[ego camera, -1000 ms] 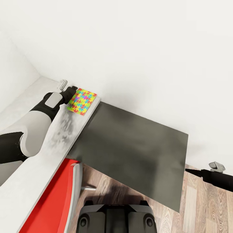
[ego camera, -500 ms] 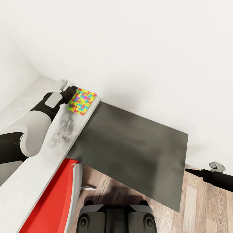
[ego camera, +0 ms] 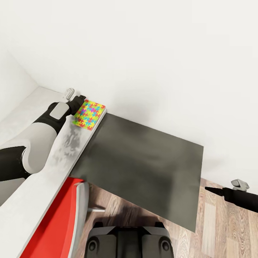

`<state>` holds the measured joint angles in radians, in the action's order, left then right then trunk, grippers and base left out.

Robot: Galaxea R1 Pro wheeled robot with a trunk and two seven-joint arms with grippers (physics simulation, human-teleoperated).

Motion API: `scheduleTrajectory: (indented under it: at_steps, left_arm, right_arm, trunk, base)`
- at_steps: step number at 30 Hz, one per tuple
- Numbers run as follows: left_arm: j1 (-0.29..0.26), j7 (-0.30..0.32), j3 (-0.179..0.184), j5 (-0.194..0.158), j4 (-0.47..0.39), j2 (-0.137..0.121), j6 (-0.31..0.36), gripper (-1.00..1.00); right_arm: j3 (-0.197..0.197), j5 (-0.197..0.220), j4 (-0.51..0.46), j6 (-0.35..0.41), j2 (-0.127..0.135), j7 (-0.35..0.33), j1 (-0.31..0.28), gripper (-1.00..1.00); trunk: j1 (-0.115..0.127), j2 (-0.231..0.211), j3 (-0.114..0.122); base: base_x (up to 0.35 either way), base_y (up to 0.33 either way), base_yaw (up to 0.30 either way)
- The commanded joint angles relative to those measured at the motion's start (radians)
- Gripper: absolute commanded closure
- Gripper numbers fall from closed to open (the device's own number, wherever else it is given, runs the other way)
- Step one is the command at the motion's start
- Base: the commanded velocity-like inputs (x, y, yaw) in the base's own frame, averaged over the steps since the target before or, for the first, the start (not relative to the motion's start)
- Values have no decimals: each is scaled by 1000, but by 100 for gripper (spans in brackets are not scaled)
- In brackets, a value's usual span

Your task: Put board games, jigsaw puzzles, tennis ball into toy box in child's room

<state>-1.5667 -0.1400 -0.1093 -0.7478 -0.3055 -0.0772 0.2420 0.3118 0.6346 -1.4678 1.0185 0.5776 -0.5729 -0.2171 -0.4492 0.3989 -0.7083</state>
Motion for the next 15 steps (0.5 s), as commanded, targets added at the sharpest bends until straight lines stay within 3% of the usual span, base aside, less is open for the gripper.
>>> scheduleTrajectory:
  at_steps: [1,15]
  left_arm:
    - [0,-6,-3,-17,55,0,5,-100]
    - [0,-6,-3,-18,54,0,5,-100]
  right_arm:
    - [1,-6,0,5,0,-7,-1,-100]
    - [1,-7,0,4,-2,-7,-1,-100]
  trunk:
    - [-1,1,-1]
    - [-1,1,-1]
  base:
    - [0,0,-47]
    - [0,0,-13]
